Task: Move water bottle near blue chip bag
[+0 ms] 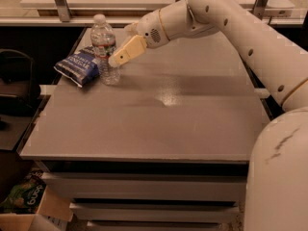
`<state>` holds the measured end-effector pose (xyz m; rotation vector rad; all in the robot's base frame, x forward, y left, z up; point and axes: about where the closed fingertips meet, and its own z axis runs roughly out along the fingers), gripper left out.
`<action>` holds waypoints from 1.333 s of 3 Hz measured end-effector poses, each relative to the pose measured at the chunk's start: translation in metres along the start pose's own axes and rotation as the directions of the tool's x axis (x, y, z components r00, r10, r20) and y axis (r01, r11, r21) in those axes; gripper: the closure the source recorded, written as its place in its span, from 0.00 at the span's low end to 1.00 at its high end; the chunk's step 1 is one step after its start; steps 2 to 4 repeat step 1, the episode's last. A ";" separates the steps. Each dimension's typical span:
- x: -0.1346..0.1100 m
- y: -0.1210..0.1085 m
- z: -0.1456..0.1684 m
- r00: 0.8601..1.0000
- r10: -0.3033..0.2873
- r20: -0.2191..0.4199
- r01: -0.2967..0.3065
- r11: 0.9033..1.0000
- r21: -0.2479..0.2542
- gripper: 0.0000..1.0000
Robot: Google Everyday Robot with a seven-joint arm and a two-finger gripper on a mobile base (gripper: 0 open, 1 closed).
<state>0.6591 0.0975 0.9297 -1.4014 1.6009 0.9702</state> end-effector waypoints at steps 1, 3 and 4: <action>0.001 0.001 0.000 1.000 0.004 -0.004 -0.004 1.000 -0.016 0.00; 0.001 0.001 0.000 1.000 0.004 -0.004 -0.004 1.000 -0.016 0.00; 0.001 0.001 0.000 1.000 0.004 -0.004 -0.004 1.000 -0.016 0.00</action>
Offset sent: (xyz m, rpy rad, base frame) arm 0.0000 0.0000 0.0000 0.0000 0.0000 0.0000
